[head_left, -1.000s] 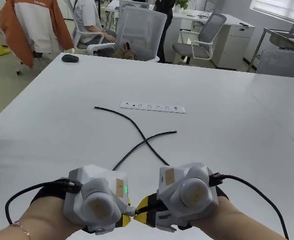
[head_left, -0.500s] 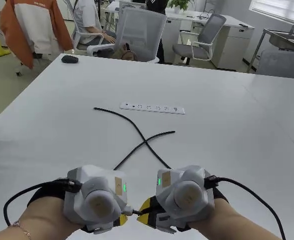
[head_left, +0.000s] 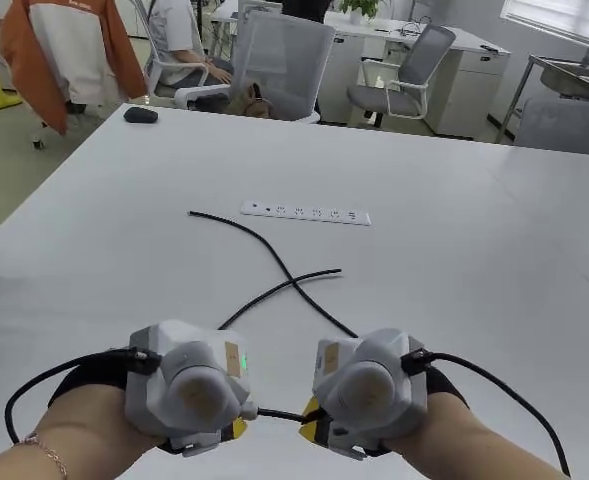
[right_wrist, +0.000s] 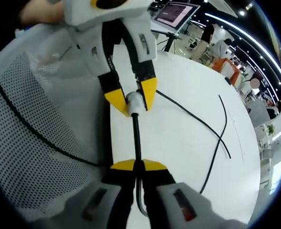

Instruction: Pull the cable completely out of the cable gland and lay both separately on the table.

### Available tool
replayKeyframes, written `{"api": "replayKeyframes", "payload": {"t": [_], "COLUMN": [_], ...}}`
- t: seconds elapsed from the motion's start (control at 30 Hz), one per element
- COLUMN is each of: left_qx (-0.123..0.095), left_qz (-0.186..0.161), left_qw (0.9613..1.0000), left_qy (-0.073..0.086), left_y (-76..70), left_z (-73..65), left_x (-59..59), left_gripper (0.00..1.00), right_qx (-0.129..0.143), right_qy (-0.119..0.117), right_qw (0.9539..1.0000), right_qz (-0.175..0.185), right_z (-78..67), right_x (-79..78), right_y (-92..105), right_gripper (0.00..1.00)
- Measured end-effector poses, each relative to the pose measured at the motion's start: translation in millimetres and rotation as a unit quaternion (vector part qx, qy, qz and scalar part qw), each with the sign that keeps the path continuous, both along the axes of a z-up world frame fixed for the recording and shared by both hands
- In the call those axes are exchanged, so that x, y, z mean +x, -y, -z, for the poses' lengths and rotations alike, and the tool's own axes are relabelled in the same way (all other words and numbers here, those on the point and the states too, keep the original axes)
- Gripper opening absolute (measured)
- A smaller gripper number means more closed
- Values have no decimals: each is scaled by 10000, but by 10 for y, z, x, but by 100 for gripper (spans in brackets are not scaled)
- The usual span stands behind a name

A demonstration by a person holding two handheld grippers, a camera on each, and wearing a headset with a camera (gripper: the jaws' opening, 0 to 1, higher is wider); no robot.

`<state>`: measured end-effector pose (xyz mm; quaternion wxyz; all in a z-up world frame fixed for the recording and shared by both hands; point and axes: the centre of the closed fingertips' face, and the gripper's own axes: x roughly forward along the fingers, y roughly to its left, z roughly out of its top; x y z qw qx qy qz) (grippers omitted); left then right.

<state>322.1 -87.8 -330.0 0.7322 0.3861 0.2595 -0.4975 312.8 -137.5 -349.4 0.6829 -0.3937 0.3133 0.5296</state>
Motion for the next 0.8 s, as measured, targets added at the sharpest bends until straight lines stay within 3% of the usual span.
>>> {"api": "replayKeyframes", "payload": {"t": [0.1, 0.17, 0.27, 0.37, 0.5, 0.6, 0.67, 0.8], "left_qx": [40, 50, 47, -8, 64, 70, 68, 10], "left_qz": [45, 61, 71, 82, 204, 265, 258, 234], "left_qw": [10000, 10000, 10000, 10000, 9998, 9996, 9996, 9997], "left_qy": [13, -3, 3, -16, -13, -7, 15, 5], "left_y": [10, 6, 10, 33, 56, 74, 74, 82], "left_z": [4, 12, 5, -4, 19, 22, 18, 8], "left_x": [-17, -19, -23, -34, -70, -85, -73, -63], "left_gripper": [17, 17, 17, 17, 17, 17, 17, 17], "right_qx": [-42, -35, 298, 613, 767, 708, 640, 638], "right_qy": [-137, -180, -289, -297, -307, -262, -358, -288], "right_qw": [9999, 9998, 9991, 9977, 9965, 9970, 9972, 9975], "right_qz": [45, 25, 122, -13, -140, -194, -152, -105], "right_z": [22, 30, -37, -126, -171, -158, -125, -128], "right_x": [-46, -62, -72, -103, -147, -151, -162, -132], "right_y": [5, 0, -85, -196, -281, -286, -257, -244], "right_gripper": [3, 8, 19, 19, 17, 9, 3, 2]}}
